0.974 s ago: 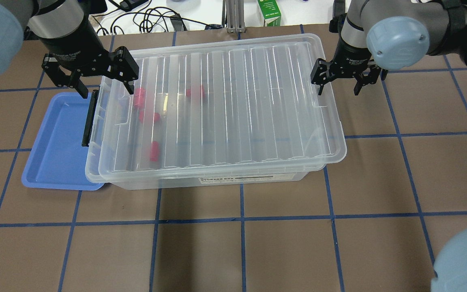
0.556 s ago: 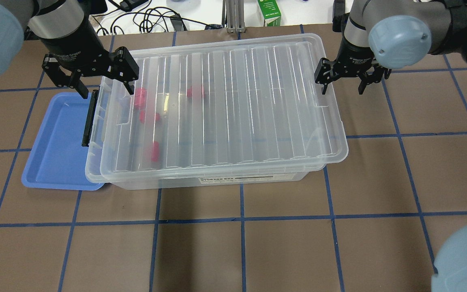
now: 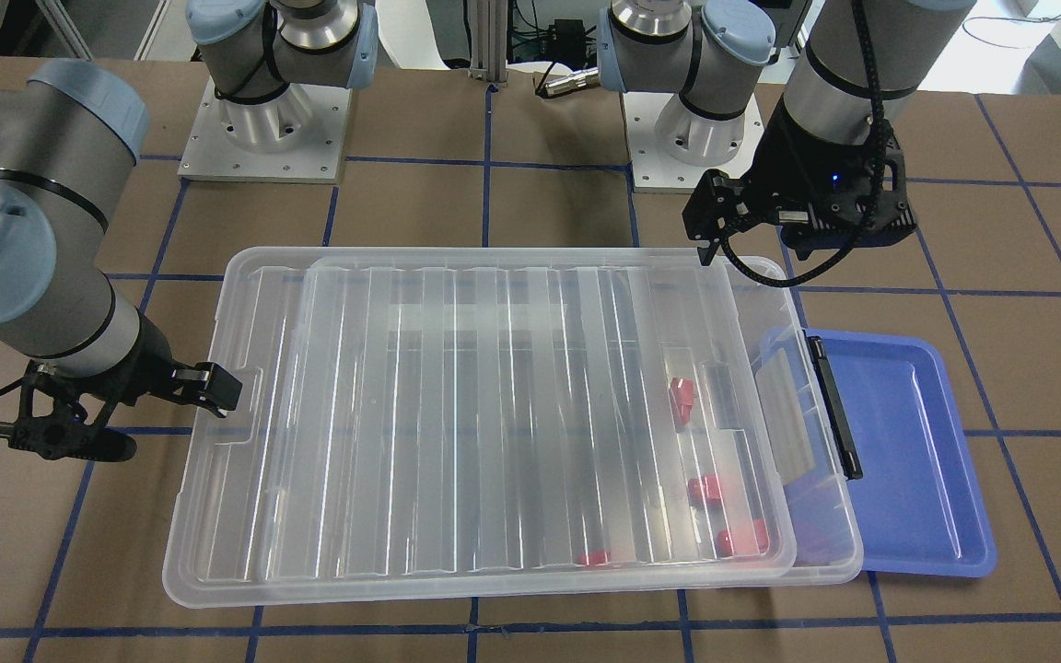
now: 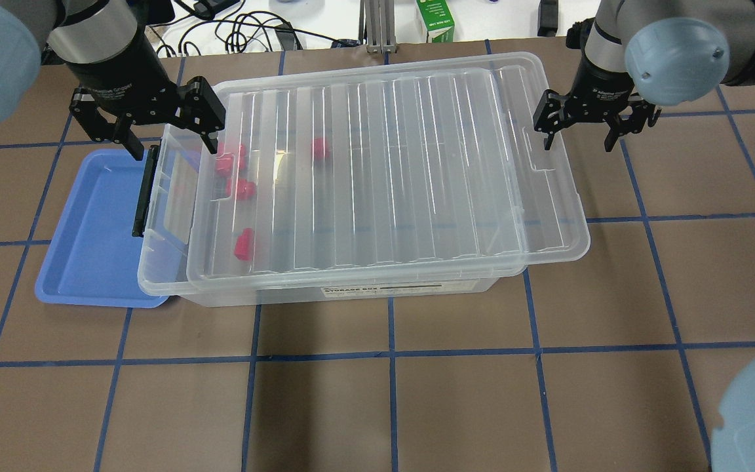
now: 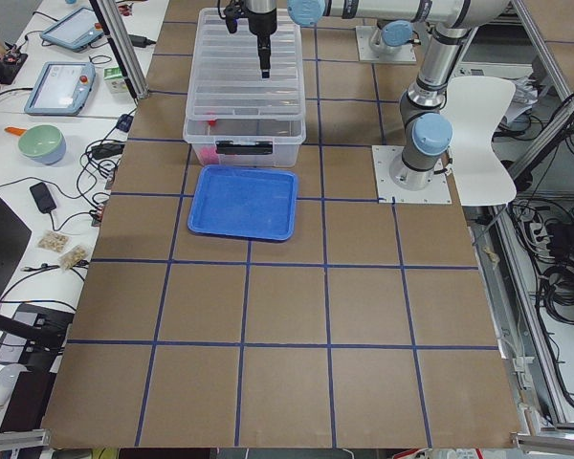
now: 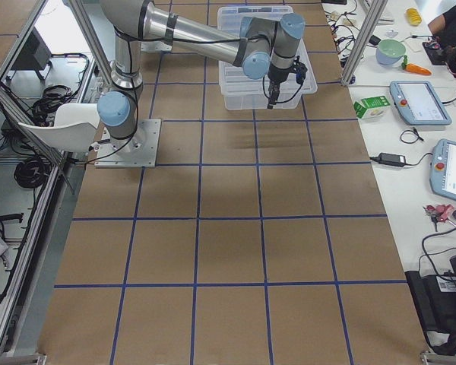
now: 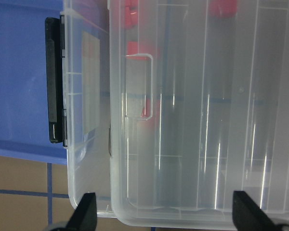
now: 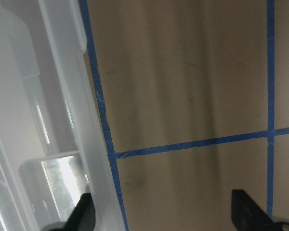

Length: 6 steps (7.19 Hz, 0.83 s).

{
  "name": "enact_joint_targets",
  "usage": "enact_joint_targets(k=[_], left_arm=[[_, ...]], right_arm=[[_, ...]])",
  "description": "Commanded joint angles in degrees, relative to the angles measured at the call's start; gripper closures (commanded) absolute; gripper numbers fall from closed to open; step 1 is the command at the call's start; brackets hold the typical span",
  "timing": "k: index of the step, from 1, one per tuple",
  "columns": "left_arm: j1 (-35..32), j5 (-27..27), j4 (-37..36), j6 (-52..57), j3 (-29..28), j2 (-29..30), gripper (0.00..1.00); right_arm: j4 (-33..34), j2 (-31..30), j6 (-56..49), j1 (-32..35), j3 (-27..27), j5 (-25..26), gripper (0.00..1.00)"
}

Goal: Place red block in blue tray from box

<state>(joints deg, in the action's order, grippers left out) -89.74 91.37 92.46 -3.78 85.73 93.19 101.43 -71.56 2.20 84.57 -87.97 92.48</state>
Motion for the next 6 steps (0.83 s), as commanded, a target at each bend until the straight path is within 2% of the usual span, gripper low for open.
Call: enact_joint_targets(k=[1, 6], left_arm=[[0.0, -0.05, 0.0, 0.0, 0.05, 0.06, 0.0], [-0.09, -0.05, -0.09, -0.18, 0.14, 0.24, 0.0]], right_arm=[[-0.27, -0.07, -0.01, -1.06, -0.01, 0.24, 0.0], [-0.54, -0.16, -3.06, -5.28, -0.01, 0.07, 0.0]])
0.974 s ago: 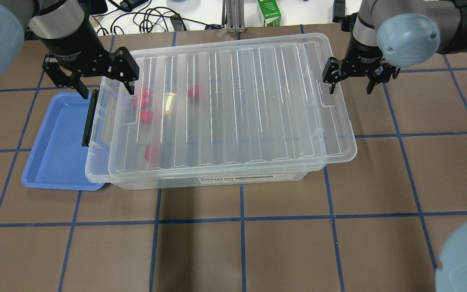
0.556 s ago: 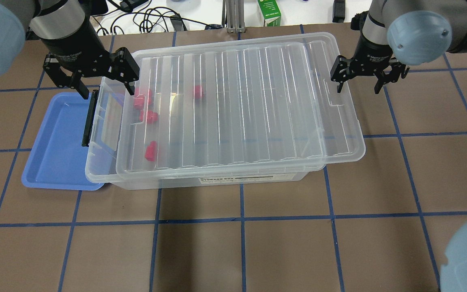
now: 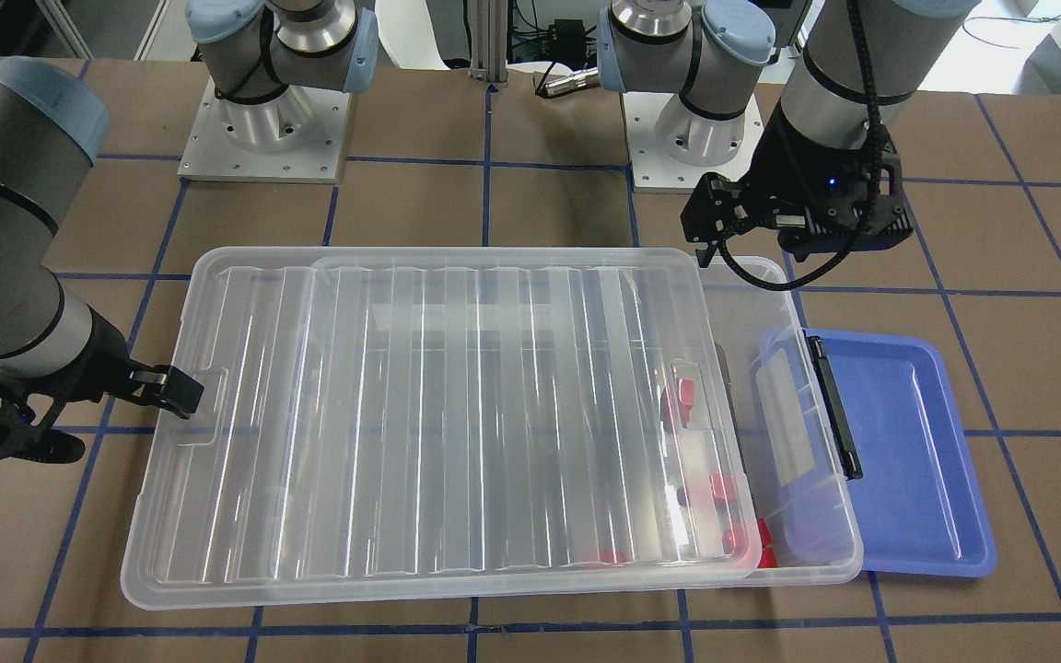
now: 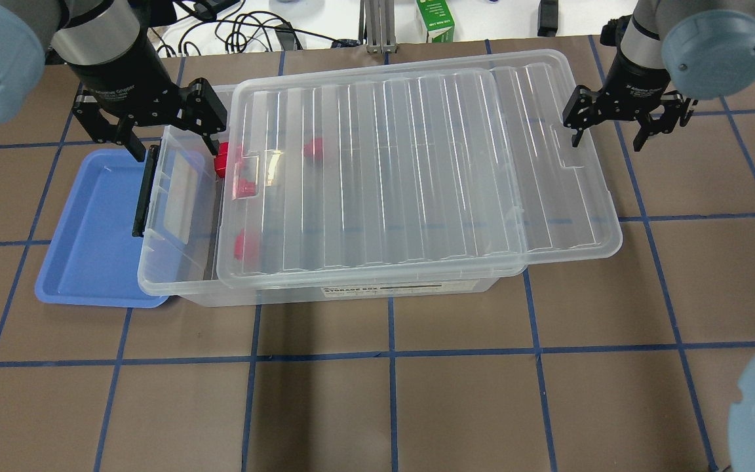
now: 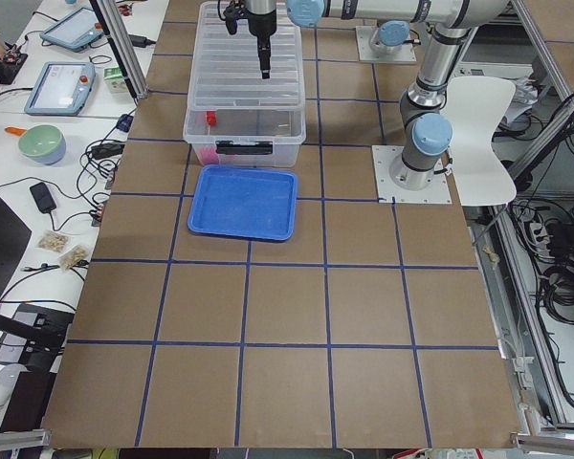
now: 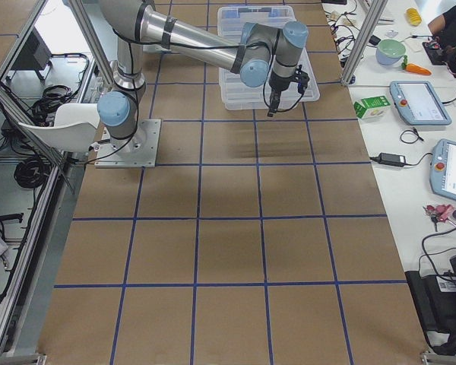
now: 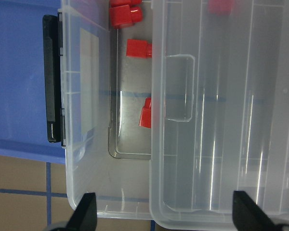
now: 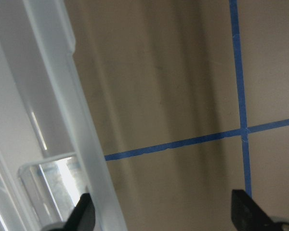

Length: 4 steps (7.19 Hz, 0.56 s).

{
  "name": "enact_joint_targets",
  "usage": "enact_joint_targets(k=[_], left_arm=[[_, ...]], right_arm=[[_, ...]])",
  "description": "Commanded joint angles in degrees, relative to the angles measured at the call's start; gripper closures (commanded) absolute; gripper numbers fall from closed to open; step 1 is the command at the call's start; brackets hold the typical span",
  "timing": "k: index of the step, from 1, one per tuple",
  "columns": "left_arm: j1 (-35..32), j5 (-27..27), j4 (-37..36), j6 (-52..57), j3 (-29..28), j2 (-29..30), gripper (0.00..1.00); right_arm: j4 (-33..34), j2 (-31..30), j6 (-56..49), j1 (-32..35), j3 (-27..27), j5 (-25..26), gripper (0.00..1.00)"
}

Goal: Place red block in blue tray from box

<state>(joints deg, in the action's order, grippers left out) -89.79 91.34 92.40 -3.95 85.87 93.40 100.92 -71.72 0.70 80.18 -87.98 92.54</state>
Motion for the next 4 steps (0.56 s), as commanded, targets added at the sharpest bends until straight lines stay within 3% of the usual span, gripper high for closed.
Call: enact_joint_targets(k=[1, 4], left_arm=[[-0.03, -0.02, -0.03, 0.0, 0.0, 0.02, 0.0], [-0.03, -0.11, -0.03, -0.09, 0.0, 0.11, 0.0]], right_arm=[[-0.03, 0.0, -2.28, -1.6, 0.0, 0.1, 0.0], [0.15, 0.0, -4.99, -1.96, 0.35, 2.12, 0.0]])
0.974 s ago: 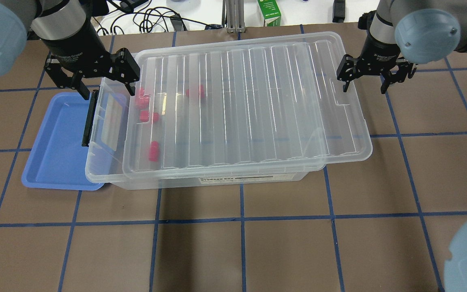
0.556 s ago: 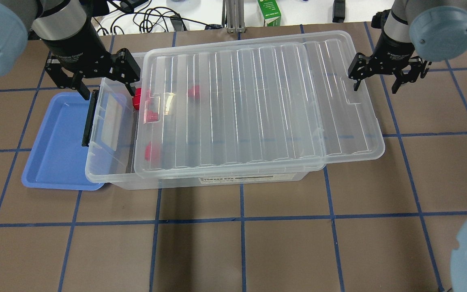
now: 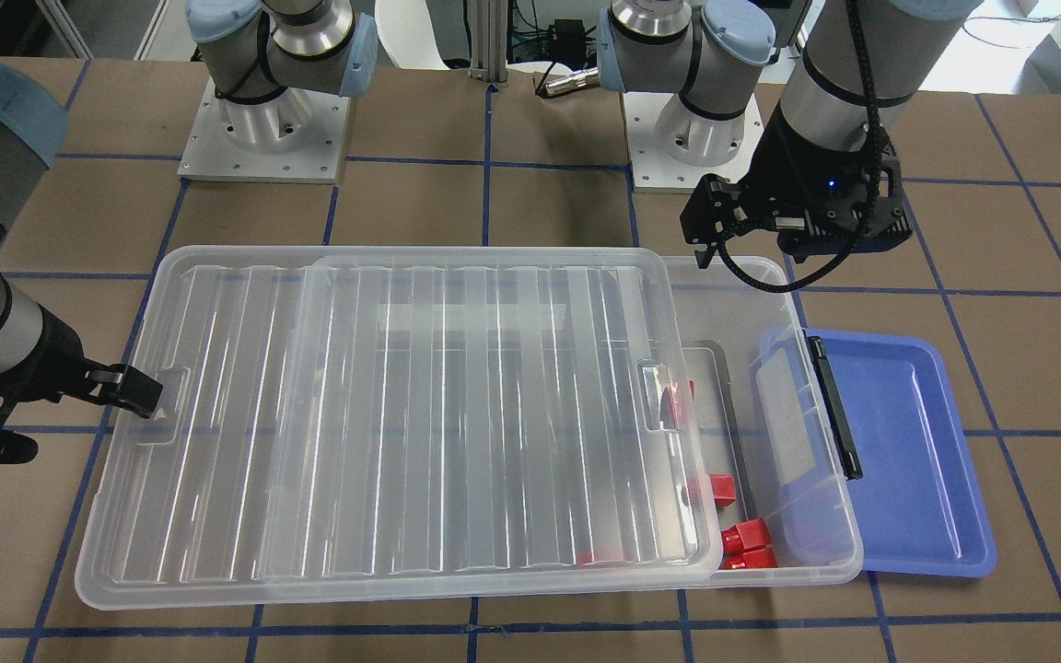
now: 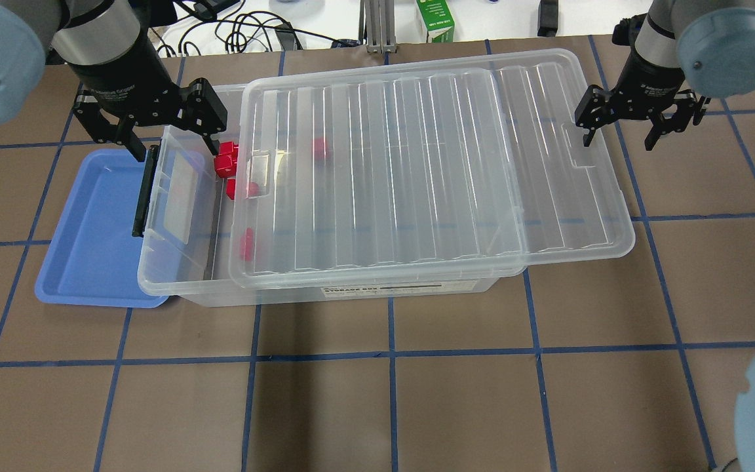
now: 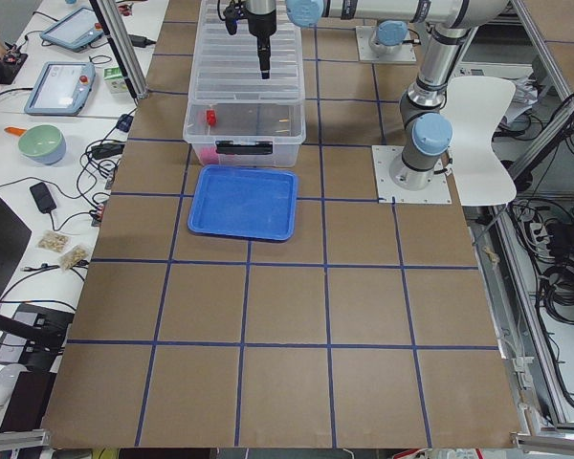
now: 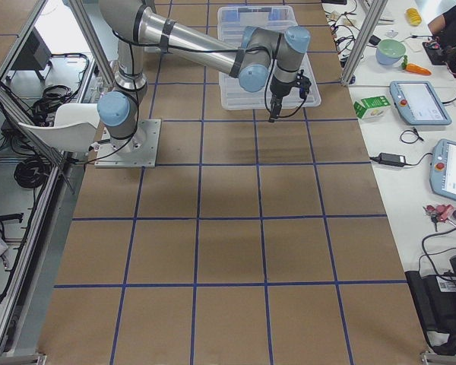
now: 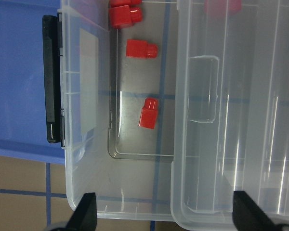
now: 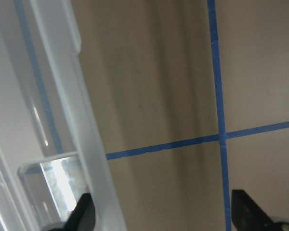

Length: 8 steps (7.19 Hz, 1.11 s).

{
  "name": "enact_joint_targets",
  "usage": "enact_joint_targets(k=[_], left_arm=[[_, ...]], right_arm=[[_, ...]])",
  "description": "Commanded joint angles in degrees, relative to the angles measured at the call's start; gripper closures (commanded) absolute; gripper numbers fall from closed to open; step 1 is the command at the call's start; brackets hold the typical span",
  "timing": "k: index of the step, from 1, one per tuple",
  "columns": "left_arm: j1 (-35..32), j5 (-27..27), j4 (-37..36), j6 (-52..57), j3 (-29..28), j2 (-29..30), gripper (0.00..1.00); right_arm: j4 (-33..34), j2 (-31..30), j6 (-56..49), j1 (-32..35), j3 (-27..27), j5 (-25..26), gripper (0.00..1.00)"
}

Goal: Place red block in blue tray from box

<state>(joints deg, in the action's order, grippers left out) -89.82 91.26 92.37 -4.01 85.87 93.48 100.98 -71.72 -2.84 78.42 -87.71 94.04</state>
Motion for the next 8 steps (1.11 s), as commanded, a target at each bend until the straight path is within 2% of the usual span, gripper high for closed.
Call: enact_joint_targets(k=[1, 8], left_arm=[[0.0, -0.03, 0.0, -0.12, 0.0, 0.03, 0.0], [-0.09, -0.03, -0.18, -0.21, 0.0, 0.21, 0.0]], right_arm=[[0.01, 0.0, -1.9, -1.41, 0.17, 0.53, 0.0], [0.19, 0.09, -6.82, -3.18, 0.34, 1.93, 0.0]])
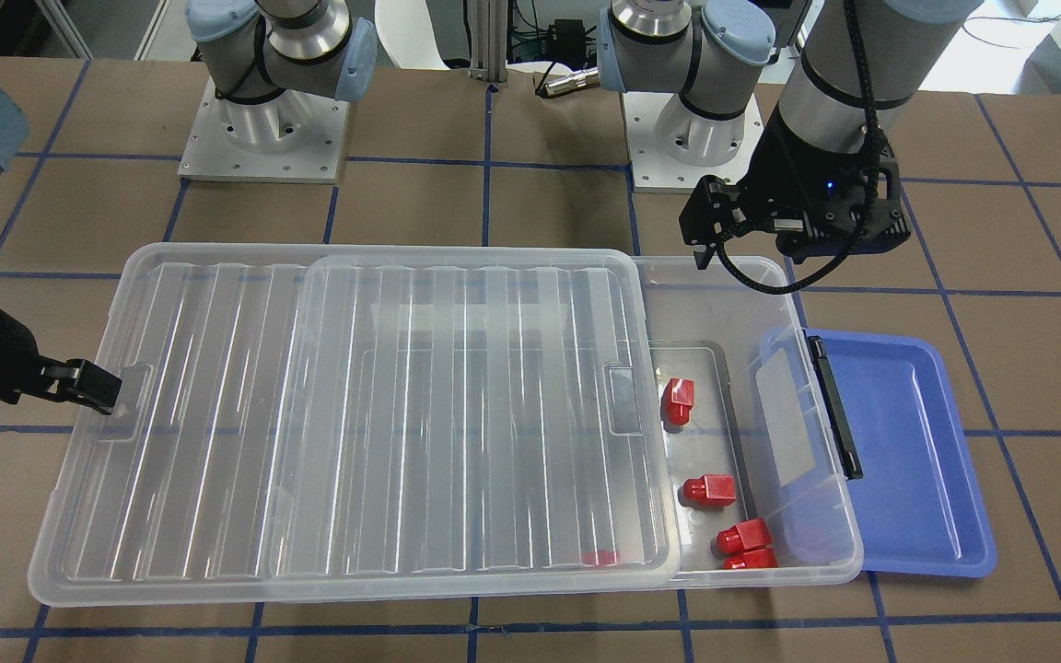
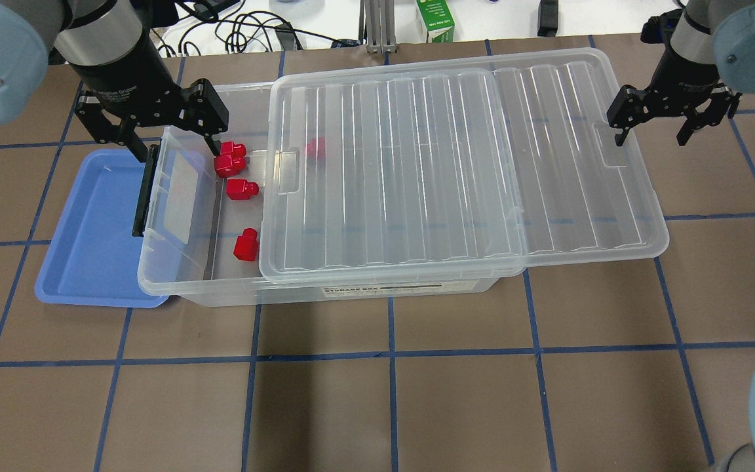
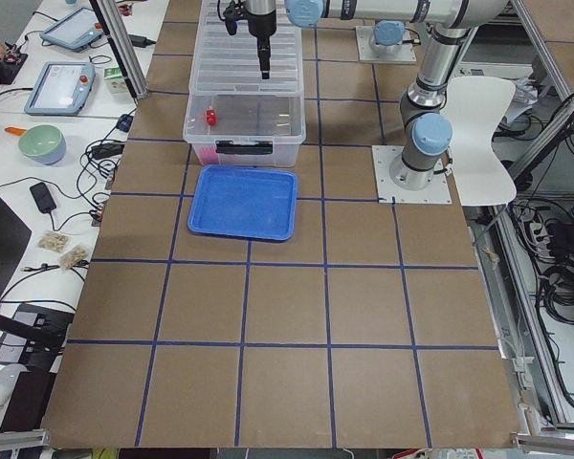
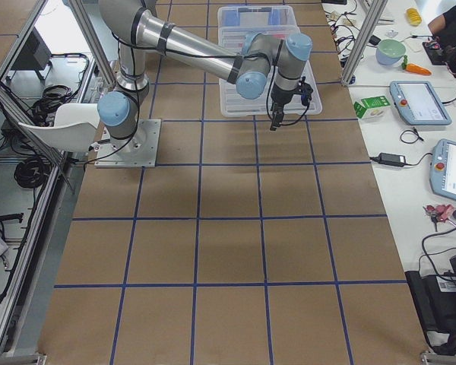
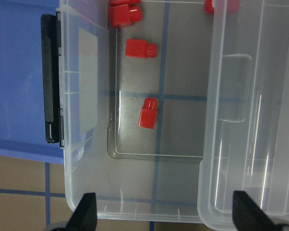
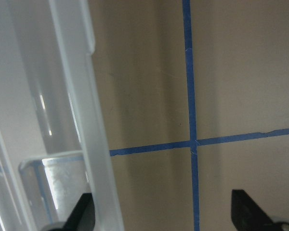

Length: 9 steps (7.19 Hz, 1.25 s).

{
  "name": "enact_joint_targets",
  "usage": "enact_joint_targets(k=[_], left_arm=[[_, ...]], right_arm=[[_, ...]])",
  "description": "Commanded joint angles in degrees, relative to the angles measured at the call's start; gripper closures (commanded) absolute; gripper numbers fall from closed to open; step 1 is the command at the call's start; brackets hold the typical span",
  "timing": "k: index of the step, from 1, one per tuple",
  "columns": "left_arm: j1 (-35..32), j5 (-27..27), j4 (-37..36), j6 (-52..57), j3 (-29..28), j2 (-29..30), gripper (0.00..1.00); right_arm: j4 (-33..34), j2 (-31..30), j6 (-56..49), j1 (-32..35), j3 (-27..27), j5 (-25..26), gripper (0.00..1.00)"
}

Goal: Place red block in blue tray from box

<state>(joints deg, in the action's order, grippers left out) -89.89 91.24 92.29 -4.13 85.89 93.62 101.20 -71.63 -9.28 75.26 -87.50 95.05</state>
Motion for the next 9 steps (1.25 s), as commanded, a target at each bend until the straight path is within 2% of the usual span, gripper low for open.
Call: enact_joint_targets(k=[1, 3, 6, 8, 9], left_arm=[[-0.03, -0.01, -0.18, -0.09, -0.11, 0.07, 0.0], [-0.03, -1.84, -0.09, -0.09, -0.11, 0.51, 0.0], [0.41, -1.68, -0.53, 2.53, 0.67, 1.13, 0.0], [0.94, -1.59, -2.19, 6.41, 5.57, 0.78, 0.0], [1.55, -1.68, -8.82, 6.42, 9.17, 0.95, 0.0]], right_arm=[[-0.04, 0.0, -0.38, -0.02, 0.31, 1.88, 0.0], [-0.13, 0.0, -0.47, -0.02, 0.32, 1.98, 0.0], [-0.22, -0.17, -0.47, -0.11, 0.23, 3.29, 0.0], [-0.22, -0.17, -0.73, -0.11, 0.23, 3.65, 0.0], [-0.31, -0.26, -0.74, -0.11, 0.23, 3.56, 0.0]])
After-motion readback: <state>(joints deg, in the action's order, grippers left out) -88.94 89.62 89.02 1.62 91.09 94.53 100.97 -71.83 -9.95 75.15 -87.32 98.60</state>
